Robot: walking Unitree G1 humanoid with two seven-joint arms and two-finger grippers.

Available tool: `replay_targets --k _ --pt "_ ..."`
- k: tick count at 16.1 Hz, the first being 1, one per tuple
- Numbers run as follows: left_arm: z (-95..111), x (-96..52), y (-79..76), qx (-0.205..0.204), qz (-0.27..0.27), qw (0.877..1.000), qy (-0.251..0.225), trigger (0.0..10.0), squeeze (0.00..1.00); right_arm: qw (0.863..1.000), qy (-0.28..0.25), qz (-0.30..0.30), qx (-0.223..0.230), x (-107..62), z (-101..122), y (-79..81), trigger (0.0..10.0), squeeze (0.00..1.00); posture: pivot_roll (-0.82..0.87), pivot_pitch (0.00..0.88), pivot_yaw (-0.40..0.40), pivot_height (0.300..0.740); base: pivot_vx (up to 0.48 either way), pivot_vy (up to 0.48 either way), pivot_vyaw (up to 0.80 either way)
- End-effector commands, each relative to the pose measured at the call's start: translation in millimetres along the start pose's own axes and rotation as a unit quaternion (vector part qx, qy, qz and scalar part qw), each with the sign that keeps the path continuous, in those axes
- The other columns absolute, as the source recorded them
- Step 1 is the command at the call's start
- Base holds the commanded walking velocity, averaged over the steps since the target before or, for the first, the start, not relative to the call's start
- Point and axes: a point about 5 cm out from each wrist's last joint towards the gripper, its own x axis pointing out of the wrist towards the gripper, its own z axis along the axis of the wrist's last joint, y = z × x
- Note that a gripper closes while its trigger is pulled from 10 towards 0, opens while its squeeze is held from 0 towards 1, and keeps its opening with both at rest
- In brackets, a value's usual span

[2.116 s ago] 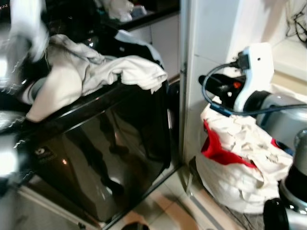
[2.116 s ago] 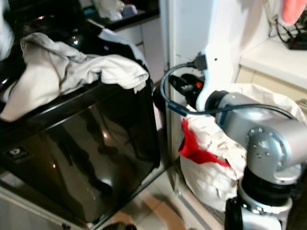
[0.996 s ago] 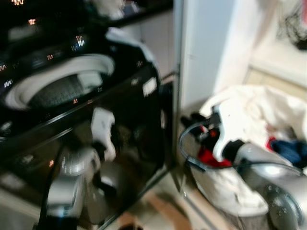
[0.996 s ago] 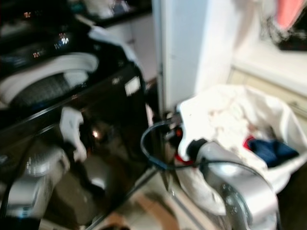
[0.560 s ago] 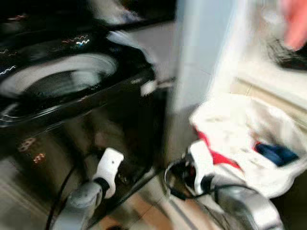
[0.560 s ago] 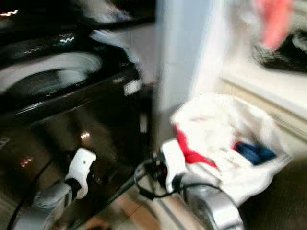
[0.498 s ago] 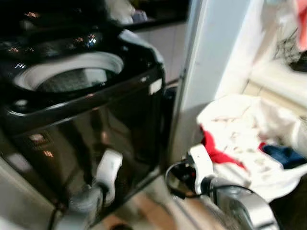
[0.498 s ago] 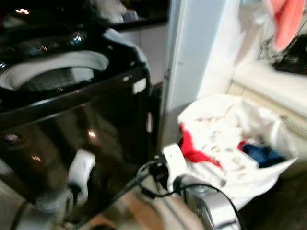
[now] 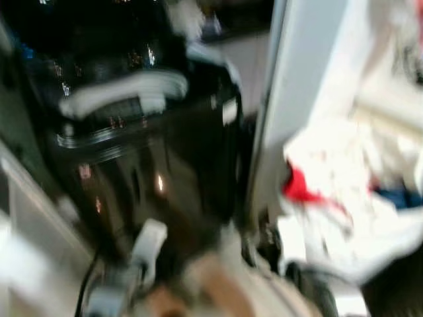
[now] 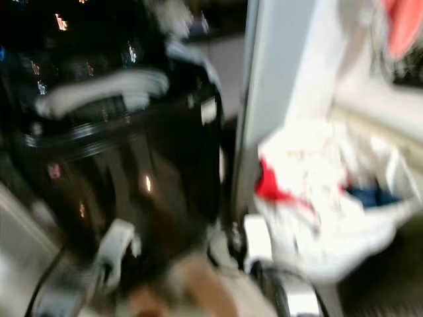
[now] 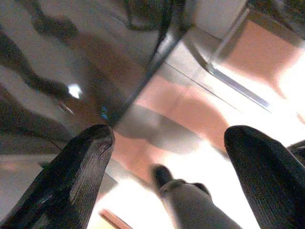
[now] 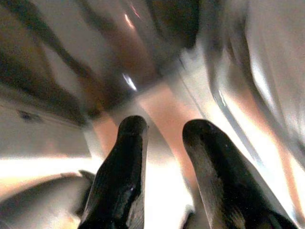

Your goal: Clothes washing

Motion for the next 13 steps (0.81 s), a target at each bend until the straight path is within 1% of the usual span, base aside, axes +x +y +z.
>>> replay_targets --k 1,2,13 --pt "4.2 0.7 0.8 -0.013 -0.005 1.000 0.001 10.0 0.00 1.000 0.000 -0.012 0.001 1.5 2.8 -0.5 10.0 0.00 0.02 0.000 0.057 0.740 0.000 0.000 0.00" --pt "2.1 1.5 -0.7 -0.026 -0.007 1.000 0.008 10.0 0.00 1.000 0.005 -0.018 0.007 1.9 1.8 -0.9 10.0 0.00 0.02 0.000 0.059 0.740 0.000 0.000 0.00" --pt "2.1 1.5 -0.7 -0.026 -0.007 1.000 0.008 10.0 0.00 1.000 0.005 -0.018 0.007 1.9 1.8 -0.9 10.0 0.00 0.02 0.000 0.059 0.740 0.000 0.000 0.00"
